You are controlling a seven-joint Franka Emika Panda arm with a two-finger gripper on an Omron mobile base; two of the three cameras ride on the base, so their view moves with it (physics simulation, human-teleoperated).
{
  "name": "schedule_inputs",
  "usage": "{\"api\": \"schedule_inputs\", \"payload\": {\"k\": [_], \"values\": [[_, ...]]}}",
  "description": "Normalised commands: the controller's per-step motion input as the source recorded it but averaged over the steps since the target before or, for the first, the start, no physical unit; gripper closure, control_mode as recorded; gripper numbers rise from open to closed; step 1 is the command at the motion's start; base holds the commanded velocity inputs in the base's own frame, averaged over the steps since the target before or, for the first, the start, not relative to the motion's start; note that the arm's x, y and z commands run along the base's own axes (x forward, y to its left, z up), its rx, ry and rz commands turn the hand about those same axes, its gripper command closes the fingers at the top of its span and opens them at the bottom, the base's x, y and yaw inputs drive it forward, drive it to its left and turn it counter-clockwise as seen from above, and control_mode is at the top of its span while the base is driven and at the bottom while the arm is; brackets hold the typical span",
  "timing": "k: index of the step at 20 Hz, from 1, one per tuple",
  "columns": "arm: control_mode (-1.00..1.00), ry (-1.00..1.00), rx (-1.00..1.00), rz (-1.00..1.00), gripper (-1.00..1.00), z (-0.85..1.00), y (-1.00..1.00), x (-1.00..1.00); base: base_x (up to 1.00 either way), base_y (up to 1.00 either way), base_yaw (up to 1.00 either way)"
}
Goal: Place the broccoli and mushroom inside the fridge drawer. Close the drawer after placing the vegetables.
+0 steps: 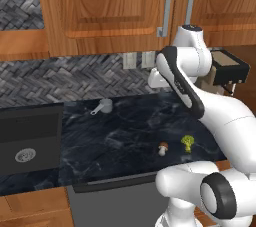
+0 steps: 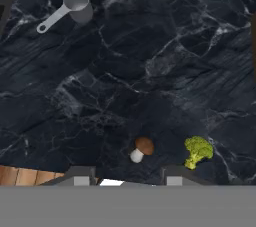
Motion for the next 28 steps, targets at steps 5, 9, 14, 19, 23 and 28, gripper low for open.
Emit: {"api": "schedule_inputs", "payload": {"k": [5, 9, 14, 19, 23, 28], "values": [[-1.0, 0.02, -0.03, 0.0, -1.0, -0.13, 0.11, 0.0, 0.0, 0.0, 0.0], [-1.0, 0.01, -0.13, -0.04, -1.0, -0.81, 0.17, -0.74, 0.0, 0.0, 0.0], [-1.0, 0.01, -0.02, -0.14, -1.0, -0.98, 0.04, -0.95, 0.0, 0.0, 0.0], [-1.0, 0.12, 0.03, -0.22, -1.0, -0.7, 0.04, -0.25, 0.0, 0.0, 0.0], [-1.0, 0.14, 0.03, -0.14, -1.0, -0.36, -0.05, 0.1, 0.0, 0.0, 0.0], [-1.0, 0.0, 0.01, -0.1, -1.0, -0.26, -0.12, 0.2, 0.0, 0.0, 0.0]]}}
